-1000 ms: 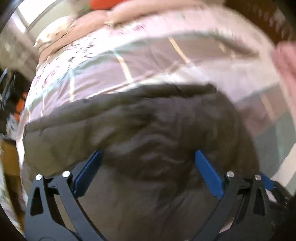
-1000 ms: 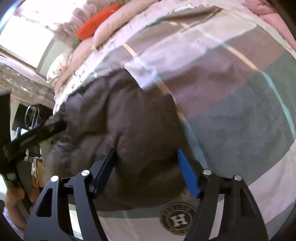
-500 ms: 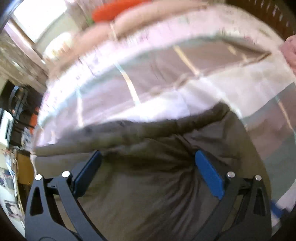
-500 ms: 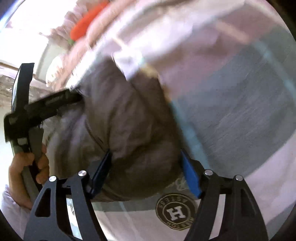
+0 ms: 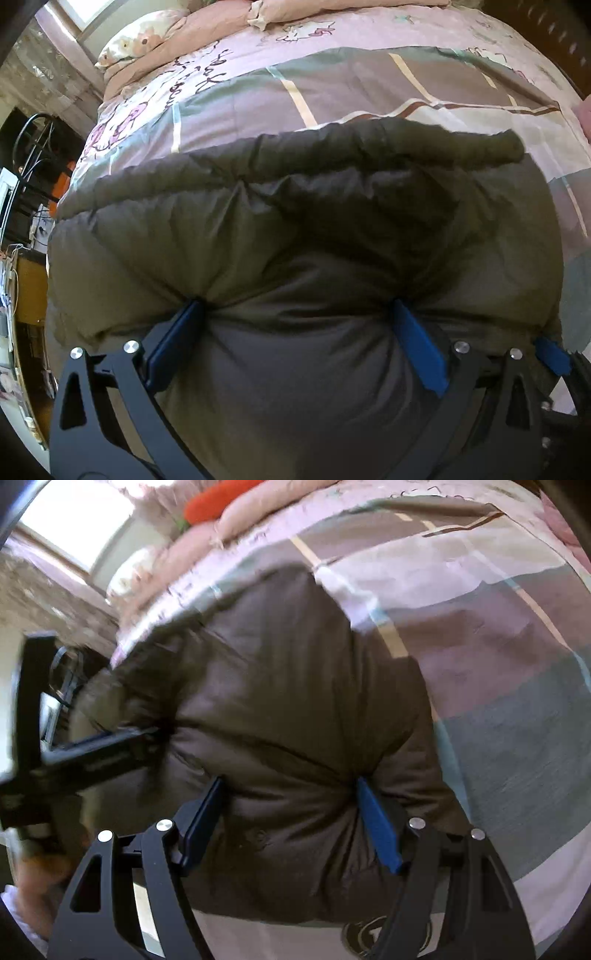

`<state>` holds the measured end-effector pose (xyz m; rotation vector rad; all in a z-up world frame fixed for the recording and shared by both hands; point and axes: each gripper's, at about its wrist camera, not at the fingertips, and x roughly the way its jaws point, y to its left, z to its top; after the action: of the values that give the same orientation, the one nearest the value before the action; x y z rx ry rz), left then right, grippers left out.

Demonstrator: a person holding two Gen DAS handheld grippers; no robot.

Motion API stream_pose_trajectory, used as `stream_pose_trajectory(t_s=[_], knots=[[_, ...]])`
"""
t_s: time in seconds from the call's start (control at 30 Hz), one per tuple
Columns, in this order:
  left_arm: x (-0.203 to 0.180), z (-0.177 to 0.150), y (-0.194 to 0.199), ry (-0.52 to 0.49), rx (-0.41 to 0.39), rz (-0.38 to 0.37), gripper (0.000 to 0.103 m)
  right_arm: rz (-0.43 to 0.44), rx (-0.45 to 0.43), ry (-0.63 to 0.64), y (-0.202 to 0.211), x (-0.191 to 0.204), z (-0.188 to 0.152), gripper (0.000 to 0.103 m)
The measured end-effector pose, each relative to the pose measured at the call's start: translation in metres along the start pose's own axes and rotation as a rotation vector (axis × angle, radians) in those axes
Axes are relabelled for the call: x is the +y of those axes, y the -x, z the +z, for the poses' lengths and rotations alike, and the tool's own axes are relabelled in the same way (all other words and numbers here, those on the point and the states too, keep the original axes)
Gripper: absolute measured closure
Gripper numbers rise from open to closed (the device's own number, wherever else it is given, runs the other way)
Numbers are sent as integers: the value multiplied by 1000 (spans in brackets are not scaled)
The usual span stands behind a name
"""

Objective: Fold large clothes

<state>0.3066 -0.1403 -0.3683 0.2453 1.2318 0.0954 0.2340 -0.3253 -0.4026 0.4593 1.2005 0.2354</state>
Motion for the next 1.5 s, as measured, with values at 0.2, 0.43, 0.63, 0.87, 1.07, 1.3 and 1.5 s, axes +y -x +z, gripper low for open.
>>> stream_pose_trajectory(t_s=[0.2, 0.43, 0.63, 0.87, 1.07, 1.3, 1.5], knots=[[10, -6, 16, -9, -36, -49, 2, -79, 38, 13, -8, 13, 3, 28], [70, -50, 84, 46, -126, -53, 2, -134, 16, 43, 41, 51, -26, 23], [144, -98, 140, 194, -162, -116, 2, -220, -17, 183, 76, 116, -64, 23], [211, -131, 201, 309, -128, -128, 2, -234, -56, 229, 124, 212, -65, 19], [244, -136, 263, 304, -114, -180, 2, -263, -80, 236, 182, 272, -69, 13], [248, -122, 315, 233, -117, -195, 2, -296, -74, 223, 215, 307, -62, 12], [250, -117, 327, 236, -101, -239, 2, -318, -51, 245, 219, 323, -56, 12]])
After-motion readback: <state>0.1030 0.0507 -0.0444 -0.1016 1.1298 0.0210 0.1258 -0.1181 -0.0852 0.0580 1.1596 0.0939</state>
